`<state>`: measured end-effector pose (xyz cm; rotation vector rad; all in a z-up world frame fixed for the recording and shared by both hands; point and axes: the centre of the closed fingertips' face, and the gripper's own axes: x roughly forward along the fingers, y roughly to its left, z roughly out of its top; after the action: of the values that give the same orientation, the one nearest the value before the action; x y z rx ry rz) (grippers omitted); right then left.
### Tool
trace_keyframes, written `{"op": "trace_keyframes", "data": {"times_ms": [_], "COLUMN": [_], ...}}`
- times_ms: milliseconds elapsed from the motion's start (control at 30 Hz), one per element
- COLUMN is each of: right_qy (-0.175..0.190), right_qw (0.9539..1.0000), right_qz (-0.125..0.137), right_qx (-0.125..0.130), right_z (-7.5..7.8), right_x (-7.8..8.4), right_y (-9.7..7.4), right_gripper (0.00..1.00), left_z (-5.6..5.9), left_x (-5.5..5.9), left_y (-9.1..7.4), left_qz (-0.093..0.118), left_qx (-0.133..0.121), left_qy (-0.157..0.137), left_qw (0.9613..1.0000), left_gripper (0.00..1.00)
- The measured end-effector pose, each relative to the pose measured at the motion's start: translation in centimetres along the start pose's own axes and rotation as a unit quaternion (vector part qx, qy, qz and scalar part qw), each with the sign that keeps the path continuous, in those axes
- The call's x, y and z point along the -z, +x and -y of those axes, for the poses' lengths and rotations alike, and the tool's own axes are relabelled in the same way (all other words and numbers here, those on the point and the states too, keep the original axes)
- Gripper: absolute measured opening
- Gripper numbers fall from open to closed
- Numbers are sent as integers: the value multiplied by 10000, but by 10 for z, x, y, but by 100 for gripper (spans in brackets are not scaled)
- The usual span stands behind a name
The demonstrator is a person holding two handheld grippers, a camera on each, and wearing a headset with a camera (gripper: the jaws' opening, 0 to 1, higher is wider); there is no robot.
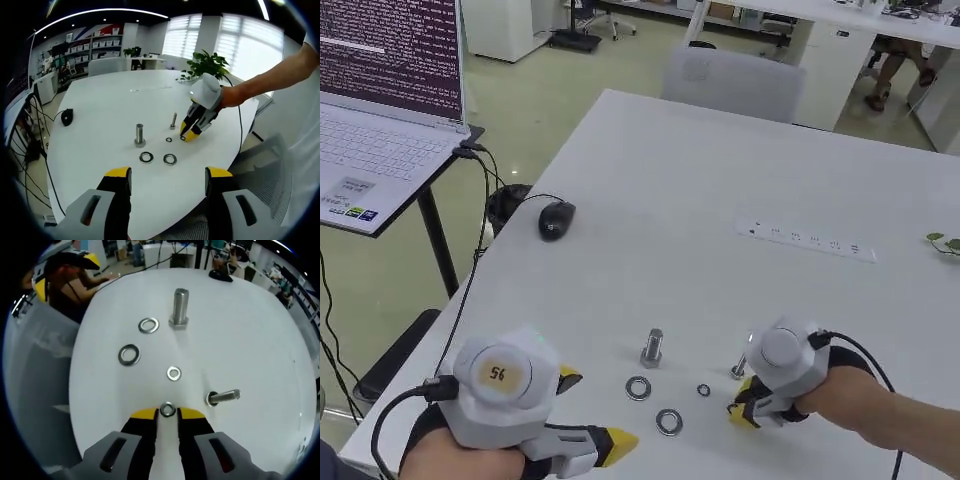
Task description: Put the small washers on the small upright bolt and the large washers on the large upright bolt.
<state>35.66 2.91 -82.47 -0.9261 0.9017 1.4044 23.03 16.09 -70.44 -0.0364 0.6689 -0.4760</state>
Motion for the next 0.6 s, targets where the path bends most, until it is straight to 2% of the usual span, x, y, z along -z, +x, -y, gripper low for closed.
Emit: {"op": "trace_keyframes", "data": {"times_ms": [100, 233, 500, 600], "right_qy": [-160, -138, 349, 410], "right_qw": [9998, 9998, 9990, 9986], "right_qz": [-68, -85, 131, 164], "right_qx": [19, 68, 262, 306], "right_z": [-2, -2, -1, -2], "right_x": [2, 2, 3, 2], "right_y": [1, 0, 0, -1], "right_gripper": [15, 15, 14, 13], "left_z": [1, 0, -4, -5], "left_x": [-1, -3, -3, -3], "left_y": [1, 1, 0, 0], "left_qz": [10, 24, 29, 28], "left_qx": [12, 17, -3, -9], "left_qy": [8, 10, -2, -10], "left_qw": [10000, 10000, 10000, 10000], "left_gripper": [59, 59, 58, 58]}}
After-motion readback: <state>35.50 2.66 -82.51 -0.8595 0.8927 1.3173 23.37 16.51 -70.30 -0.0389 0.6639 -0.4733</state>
